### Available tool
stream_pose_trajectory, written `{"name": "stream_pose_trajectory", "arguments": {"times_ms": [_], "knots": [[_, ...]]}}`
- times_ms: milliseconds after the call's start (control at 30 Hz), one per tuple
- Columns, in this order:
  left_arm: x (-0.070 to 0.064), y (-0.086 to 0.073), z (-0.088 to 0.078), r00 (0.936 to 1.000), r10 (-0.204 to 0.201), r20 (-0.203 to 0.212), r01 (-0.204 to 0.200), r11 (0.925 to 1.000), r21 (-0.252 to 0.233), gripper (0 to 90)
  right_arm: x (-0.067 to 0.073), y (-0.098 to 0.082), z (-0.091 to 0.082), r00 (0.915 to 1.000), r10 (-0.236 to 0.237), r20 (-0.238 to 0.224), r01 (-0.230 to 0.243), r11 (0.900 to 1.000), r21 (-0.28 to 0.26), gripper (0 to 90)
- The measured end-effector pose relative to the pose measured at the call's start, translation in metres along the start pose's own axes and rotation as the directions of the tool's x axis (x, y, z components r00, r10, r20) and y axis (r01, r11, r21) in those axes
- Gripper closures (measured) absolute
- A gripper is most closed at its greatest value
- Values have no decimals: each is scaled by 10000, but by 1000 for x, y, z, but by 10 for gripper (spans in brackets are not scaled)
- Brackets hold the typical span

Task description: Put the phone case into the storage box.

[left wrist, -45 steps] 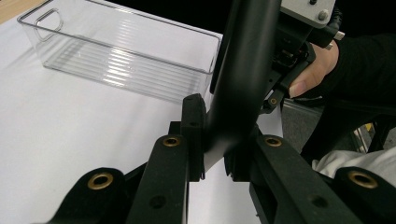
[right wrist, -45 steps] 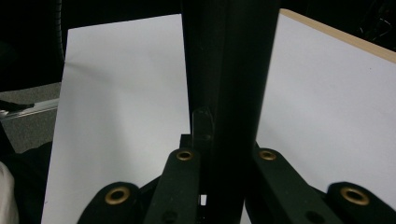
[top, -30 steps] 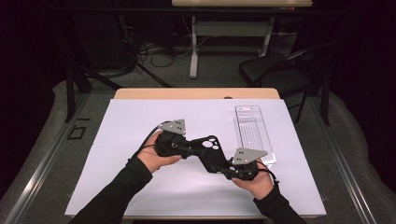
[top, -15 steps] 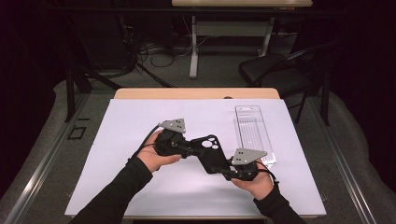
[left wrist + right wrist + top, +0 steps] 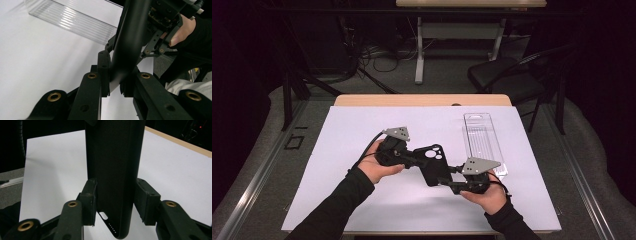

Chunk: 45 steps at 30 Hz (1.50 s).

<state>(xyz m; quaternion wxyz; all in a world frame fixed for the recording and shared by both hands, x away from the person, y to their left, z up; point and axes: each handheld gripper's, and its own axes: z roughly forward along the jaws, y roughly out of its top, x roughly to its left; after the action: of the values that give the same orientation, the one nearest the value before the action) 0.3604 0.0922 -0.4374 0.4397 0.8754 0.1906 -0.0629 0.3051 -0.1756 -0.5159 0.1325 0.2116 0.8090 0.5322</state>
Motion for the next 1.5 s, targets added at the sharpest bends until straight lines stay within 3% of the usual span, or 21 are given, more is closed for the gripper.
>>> {"name": "stream_pose_trajectory", "arguments": {"times_ms": [233,267,300,633,1133,1500], "knots": [[-1,1,-1,9994,-108,-317,120,9992,384,815,5,6,-1,9995,-213,228,209,9996,199,530],[-2,2,-1,9982,-67,-600,98,9985,530,814,6,7,-1,9994,-245,253,240,9995,213,530],[-2,2,-1,9990,-200,-398,218,9987,467,815,6,8,-1,9991,-314,285,307,9993,221,530],[-5,3,-3,9937,-525,-985,603,9951,786,814,11,14,-4,9956,-579,731,558,9980,298,541],[-8,4,-2,9923,-179,-1222,320,9929,1142,814,14,24,-9,9913,-793,1048,718,9947,737,573],[-9,4,3,9914,-64,-1305,248,9898,1401,815,12,44,-14,9884,-881,1237,780,9934,844,635]]}}
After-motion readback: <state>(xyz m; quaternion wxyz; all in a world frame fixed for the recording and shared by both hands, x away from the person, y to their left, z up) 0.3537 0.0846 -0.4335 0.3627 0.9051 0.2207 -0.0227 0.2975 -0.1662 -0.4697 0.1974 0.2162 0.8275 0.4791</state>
